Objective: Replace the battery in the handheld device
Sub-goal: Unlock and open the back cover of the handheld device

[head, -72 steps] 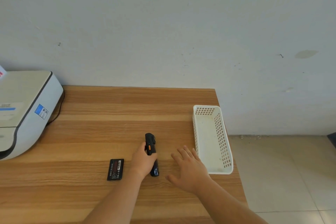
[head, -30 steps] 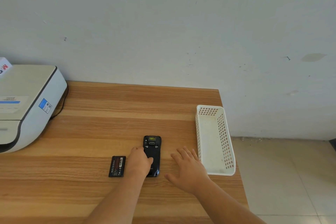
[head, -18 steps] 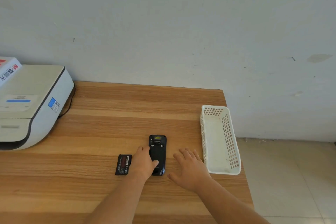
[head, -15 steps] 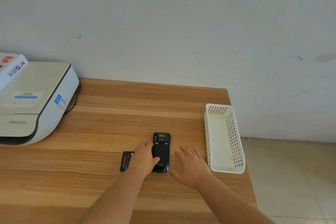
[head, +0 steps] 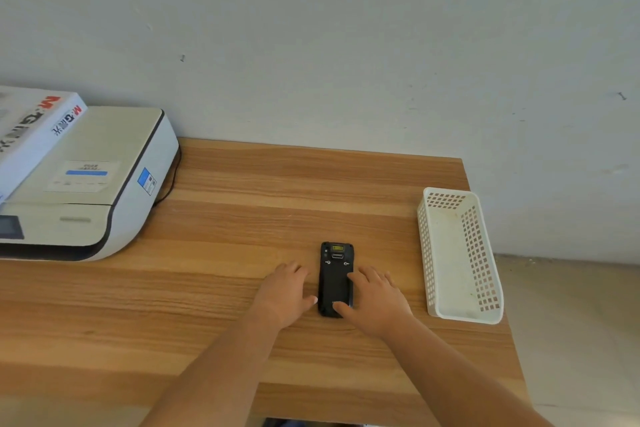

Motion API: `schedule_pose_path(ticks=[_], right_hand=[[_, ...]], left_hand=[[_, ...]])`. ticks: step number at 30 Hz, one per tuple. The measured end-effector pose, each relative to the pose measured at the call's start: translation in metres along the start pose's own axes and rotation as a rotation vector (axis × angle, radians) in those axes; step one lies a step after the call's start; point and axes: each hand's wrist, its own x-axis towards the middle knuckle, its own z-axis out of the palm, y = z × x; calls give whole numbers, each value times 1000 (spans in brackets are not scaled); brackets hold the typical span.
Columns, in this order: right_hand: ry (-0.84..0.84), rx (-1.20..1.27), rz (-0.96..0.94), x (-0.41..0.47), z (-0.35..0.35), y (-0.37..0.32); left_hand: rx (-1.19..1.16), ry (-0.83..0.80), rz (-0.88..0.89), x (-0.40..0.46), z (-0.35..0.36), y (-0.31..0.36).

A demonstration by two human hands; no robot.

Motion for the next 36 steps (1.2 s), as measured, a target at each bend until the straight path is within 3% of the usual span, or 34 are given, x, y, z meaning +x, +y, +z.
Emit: schedule_pose_path(ticks=[7, 14, 24, 36], right_hand=[[8, 40, 37, 6, 1, 0], [62, 125, 115, 33, -18, 7], [99, 178, 71, 60, -11, 12], [134, 7, -66, 68, -10, 16]], left_hand=[[65, -30, 53, 15, -2, 0], [53, 38, 102, 47, -14, 7], [47, 75, 171, 70, -13, 8], [142, 105, 298, 76, -16, 10]])
